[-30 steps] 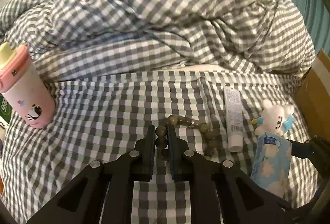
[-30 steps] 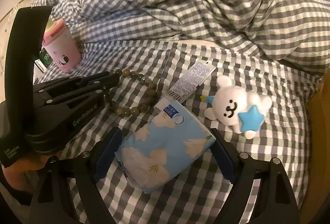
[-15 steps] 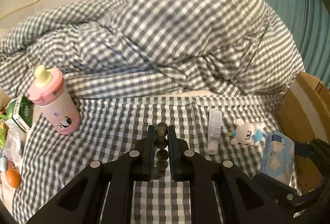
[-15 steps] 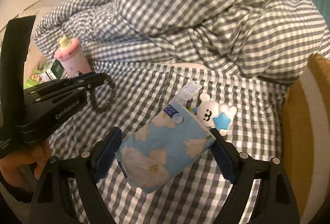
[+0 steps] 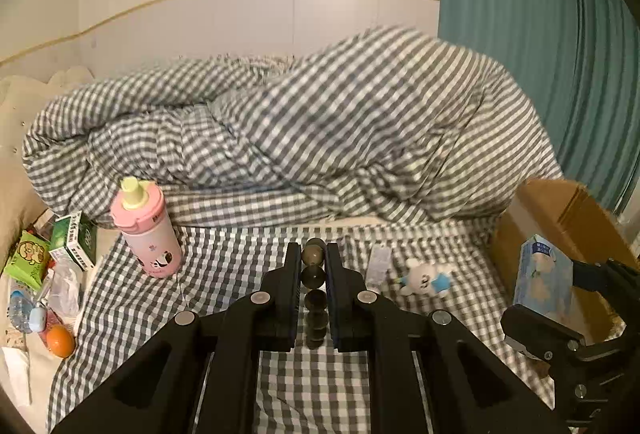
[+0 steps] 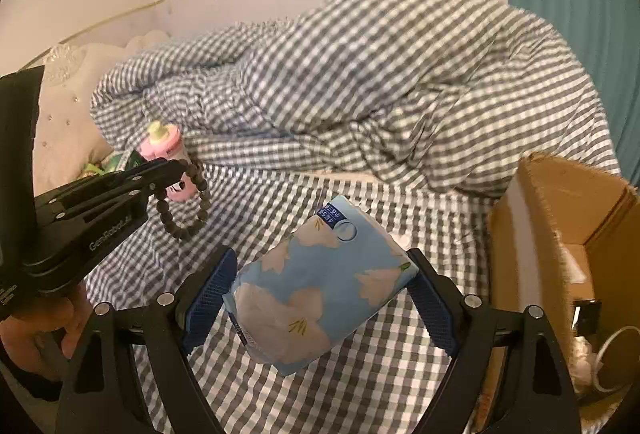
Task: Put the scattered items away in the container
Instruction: 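Carry the bracelet and tissue pack over the cardboard box with both grippers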
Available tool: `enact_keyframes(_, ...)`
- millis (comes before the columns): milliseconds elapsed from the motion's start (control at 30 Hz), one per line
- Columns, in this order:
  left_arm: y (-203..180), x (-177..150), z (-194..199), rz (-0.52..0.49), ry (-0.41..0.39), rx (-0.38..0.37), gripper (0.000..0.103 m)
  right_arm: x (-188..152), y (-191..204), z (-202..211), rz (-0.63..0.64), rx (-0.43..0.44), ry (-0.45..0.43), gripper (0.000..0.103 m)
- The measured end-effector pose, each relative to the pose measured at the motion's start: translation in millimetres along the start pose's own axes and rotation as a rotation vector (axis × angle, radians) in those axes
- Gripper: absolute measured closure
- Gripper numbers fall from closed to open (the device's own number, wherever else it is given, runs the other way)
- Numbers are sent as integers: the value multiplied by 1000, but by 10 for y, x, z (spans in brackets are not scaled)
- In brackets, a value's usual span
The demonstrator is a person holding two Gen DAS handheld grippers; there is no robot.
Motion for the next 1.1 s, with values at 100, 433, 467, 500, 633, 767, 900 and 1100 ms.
enact_keyframes(100, -50, 28, 224, 2, -28, -4, 92, 0, 12, 205, 1, -5, -27, 18)
enact_keyframes(433, -245, 49, 898, 1, -105, -19, 92, -25, 14, 857, 0, -23, -114, 18)
enact_keyframes(467, -259, 45, 957, 2, -111, -21, 92, -30, 18, 929, 0, -25, -126, 18)
enact_keyframes(500, -276, 39, 1028, 3, -121, -21, 92, -34, 23, 1003, 1, -26, -137, 18)
enact_keyframes(633, -339, 22, 1287, 3, -157, -27, 92, -51, 37, 1260, 8, -32, -173, 18)
enact_keyframes(767, -376, 12, 1536, 6, -194, -32, 92, -84, 43, 1483, 12, -40, -205, 18)
enact_keyframes(900, -416, 5, 1755, 9, -224, -42, 92, -127, 64, 1678, 17, -49, -233, 18)
enact_keyframes(1100, -488, -25, 2003, 5, -258, -48, 92, -193, 56, 1957, 21, -64, -271, 18)
Point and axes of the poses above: each gripper's, at about its wrist camera, not at the fingertips, and z roughly against the way its jaws point, y to its left, x to its top, the point moved 2 cm from there along -z, roughly the way its jaws point, and after that the axes turned 5 degrees about y, right-handed, at the moved point
